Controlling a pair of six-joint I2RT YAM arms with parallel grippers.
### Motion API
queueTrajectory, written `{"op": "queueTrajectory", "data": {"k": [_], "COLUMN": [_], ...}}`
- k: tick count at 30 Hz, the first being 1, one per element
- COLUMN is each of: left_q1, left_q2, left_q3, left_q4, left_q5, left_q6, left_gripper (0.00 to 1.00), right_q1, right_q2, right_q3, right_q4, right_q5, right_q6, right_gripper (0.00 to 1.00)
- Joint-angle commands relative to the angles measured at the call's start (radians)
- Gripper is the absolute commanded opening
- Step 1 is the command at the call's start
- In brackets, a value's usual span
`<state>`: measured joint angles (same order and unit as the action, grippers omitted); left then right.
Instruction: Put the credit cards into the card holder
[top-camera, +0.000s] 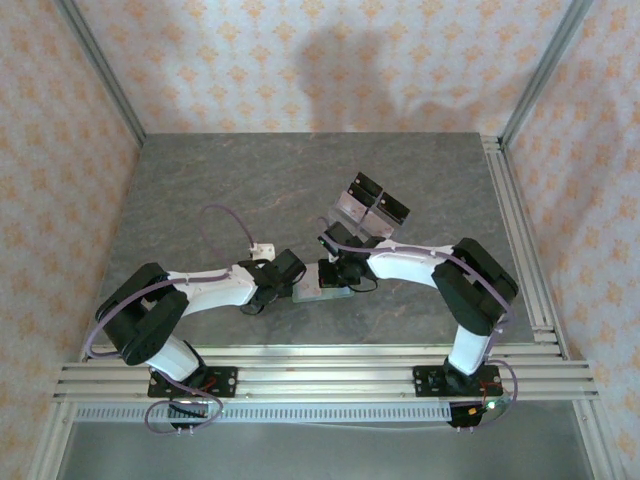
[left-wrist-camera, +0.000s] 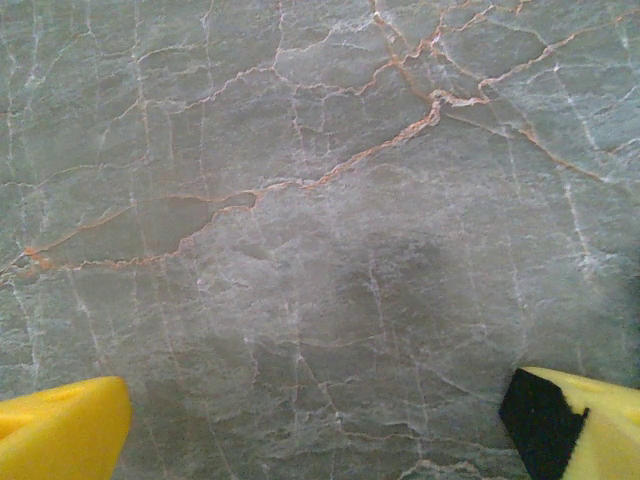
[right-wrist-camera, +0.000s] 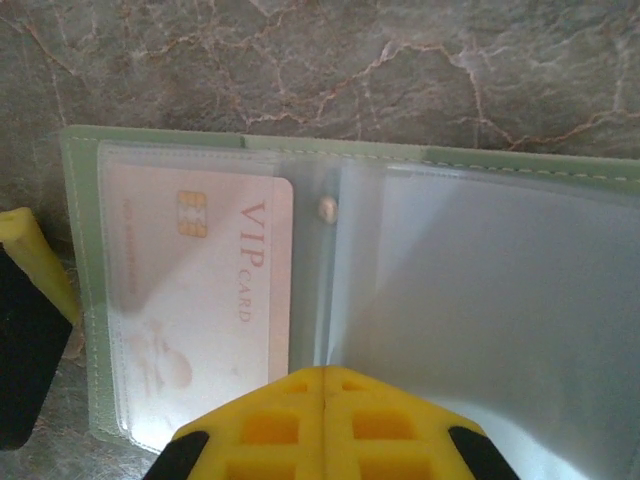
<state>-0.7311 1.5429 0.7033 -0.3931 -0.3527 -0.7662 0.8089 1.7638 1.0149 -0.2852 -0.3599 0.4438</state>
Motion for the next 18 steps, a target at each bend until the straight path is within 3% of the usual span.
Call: {"op": "queueTrajectory", "data": {"k": [1, 18], "left_q1": [0.006, 0.006], "left_q2": [0.039, 0.045], "left_q3": [-0.012, -0.019], "left_q4": [0.002, 0.016], "left_q5": [-0.008, -0.002], "left_q6": [0.001, -0.001], "left_gripper": [1.00, 1.00], "right_q1": [0.006, 0.024], "right_q2": [0.023, 0.060], "right_q3": [0.028, 0.063], "right_q4": [0.012, 0.004], "right_q5": [-0.001, -0.023], "right_q6": [-0.007, -0.013], "right_gripper": [0.04, 0.04]}}
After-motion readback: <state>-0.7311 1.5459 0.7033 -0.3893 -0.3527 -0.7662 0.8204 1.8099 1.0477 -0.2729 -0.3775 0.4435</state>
